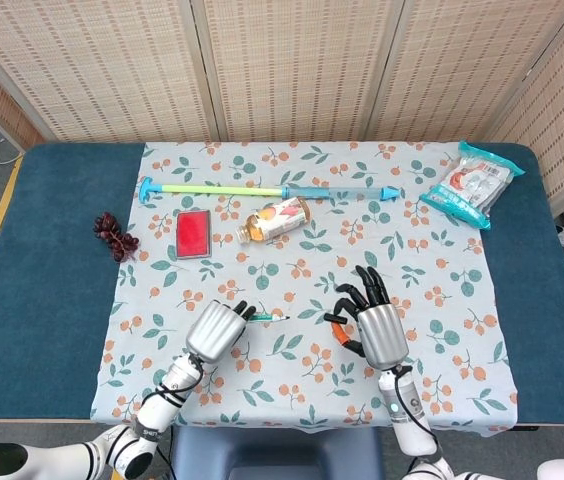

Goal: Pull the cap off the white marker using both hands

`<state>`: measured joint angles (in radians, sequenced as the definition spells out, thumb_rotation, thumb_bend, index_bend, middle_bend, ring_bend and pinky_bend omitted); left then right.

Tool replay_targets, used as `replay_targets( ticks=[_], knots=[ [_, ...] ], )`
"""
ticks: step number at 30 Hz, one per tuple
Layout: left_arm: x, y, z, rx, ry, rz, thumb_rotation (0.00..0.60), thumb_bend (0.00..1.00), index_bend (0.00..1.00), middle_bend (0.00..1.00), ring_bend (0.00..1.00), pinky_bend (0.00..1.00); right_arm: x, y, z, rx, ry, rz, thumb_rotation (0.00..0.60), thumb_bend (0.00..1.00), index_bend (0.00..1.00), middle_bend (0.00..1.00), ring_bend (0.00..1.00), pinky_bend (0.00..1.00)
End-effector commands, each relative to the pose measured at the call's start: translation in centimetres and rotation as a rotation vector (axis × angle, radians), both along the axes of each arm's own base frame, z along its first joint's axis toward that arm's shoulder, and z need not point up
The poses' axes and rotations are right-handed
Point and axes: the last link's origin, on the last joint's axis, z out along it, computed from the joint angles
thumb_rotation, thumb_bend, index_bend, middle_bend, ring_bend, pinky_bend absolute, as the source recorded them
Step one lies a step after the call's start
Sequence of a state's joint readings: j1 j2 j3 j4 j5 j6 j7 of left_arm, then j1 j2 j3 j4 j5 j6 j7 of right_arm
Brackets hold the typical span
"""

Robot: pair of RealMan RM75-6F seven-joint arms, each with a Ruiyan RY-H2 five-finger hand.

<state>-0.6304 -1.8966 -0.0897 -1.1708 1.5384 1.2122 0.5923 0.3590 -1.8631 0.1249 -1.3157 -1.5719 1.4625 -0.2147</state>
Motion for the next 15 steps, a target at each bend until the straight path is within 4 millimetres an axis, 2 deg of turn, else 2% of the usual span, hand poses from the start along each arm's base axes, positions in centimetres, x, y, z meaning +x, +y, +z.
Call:
replay_targets(
  ticks=[1,6,7,9,12,15],
  knots=[
    [-1.6,0.3,0.1,0.003,0.055,0.0,0.6,0.57,0.8,0.88,0.87,1.0,-1.0,0.0,-1.0,0.037,0.037,-0.034,0.6,0.48,0.94,0.31,0.02,0.05],
    [-2.5,0.4,0.0,0.004,0.081,0.005,0.6,0.56,0.66,0.77,0.86,1.0,-1.5,-0.2,-2.1,0.066,0.036,-0.062,0.6,0.48,0.87,0.31,0.02,0.05],
    [-3.2,0.5,0.1,-0.004,0.088,0.026,0.6,0.55,0.6,0.71,0.86,1.0,-2.1,-0.3,-3.4,0.113,0.057,-0.095,0.6,0.48,0.83,0.31,0.02,0.05],
    [-3.3,0.5,0.2,-0.008,0.083,0.029,0.6,0.54,0.5,0.6,0.85,1.0,-2.4,-0.6,-4.2,0.123,0.068,-0.112,0.6,0.48,0.74,0.31,0.02,0.05],
    [-3.5,0.5,0.2,-0.01,0.09,0.028,0.6,0.53,0.4,0.52,0.83,1.0,-2.7,-0.6,-4.7,0.133,0.076,-0.124,0.6,0.48,0.58,0.3,0.02,0.05],
    [-3.8,0.6,0.1,-0.031,0.087,0.052,0.6,0.52,0.32,0.4,0.79,1.0,-3.0,-0.5,-5.1,0.173,0.101,-0.131,0.6,0.48,0.38,0.24,0.01,0.04]
  ],
)
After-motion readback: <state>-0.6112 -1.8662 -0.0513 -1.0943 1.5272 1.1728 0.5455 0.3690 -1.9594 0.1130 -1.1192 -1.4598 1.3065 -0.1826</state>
